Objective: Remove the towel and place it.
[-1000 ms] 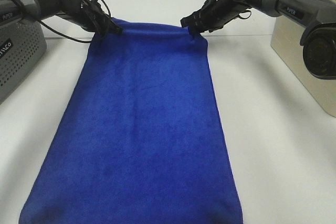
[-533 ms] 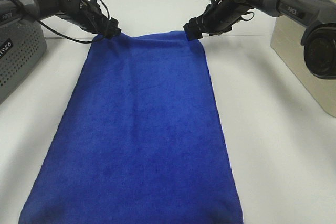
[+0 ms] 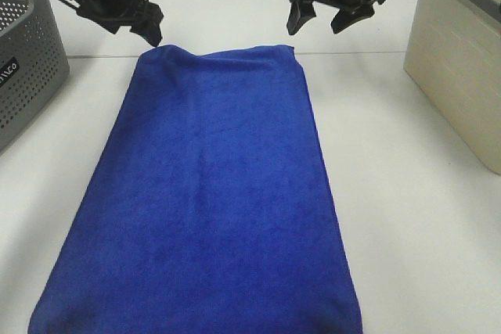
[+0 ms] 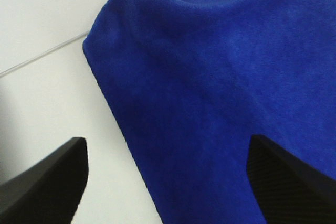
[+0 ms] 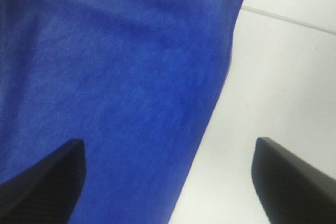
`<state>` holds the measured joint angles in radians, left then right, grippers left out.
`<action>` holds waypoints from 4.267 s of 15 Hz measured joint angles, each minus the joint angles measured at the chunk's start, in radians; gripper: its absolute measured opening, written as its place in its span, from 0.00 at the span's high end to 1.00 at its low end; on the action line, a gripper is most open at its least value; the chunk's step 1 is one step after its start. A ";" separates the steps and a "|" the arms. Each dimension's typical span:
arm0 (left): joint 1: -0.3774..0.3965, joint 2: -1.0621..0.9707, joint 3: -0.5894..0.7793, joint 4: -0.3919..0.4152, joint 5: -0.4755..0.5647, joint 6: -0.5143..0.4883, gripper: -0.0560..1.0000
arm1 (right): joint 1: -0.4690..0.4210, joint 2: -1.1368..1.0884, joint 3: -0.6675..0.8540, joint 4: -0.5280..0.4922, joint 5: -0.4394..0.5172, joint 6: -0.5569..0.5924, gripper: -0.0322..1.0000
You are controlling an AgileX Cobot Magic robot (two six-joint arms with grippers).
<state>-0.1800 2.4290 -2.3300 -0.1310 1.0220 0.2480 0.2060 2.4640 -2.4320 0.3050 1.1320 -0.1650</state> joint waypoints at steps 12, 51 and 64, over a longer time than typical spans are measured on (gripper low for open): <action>0.306 -0.340 0.010 0.125 0.191 -0.189 0.21 | -0.083 -0.420 0.052 -0.192 0.085 0.081 0.16; 0.295 -2.435 1.810 0.137 0.059 -0.143 0.21 | -0.087 -2.467 1.979 -0.283 -0.033 0.114 0.16; 0.256 -2.435 1.810 0.131 0.059 -0.143 0.21 | -0.166 -2.467 1.979 -0.283 -0.033 0.115 0.16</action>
<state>0.0760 -0.0060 -0.5200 0.0000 1.0810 0.1050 0.0400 -0.0030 -0.4530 0.0220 1.0990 -0.0500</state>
